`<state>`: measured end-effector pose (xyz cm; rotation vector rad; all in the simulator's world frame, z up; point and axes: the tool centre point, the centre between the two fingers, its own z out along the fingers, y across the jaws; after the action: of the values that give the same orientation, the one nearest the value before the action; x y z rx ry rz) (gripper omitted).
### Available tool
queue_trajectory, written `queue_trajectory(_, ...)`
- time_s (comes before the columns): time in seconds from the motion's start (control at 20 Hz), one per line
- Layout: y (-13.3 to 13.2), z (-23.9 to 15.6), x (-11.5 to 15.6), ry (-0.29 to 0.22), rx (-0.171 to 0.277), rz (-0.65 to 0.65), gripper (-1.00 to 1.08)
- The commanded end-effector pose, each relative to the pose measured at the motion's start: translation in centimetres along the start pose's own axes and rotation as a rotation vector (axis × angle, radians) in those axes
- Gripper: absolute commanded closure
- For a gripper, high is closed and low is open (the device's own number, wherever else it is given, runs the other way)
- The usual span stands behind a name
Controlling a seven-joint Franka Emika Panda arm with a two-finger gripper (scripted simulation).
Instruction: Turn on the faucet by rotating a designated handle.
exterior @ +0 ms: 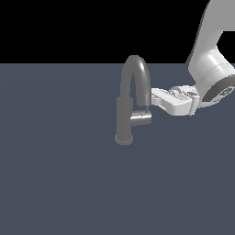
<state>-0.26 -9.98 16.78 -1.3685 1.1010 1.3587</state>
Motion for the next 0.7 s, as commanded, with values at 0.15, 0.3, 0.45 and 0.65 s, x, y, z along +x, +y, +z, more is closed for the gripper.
queue_trajectory(0.15,0.8,0.0,-0.1,-0.001,-0.002,-0.001,1.08)
queue_trajectory(0.3,1.8,0.0,0.5,-0.001,-0.002,-0.001,1.08)
queue_trajectory(0.45,2.9,-0.1,1.1,-0.002,-0.002,0.001,1.08)
queue_trajectory(0.65,4.3,-0.1,1.9,-0.003,-0.003,0.002,1.08)
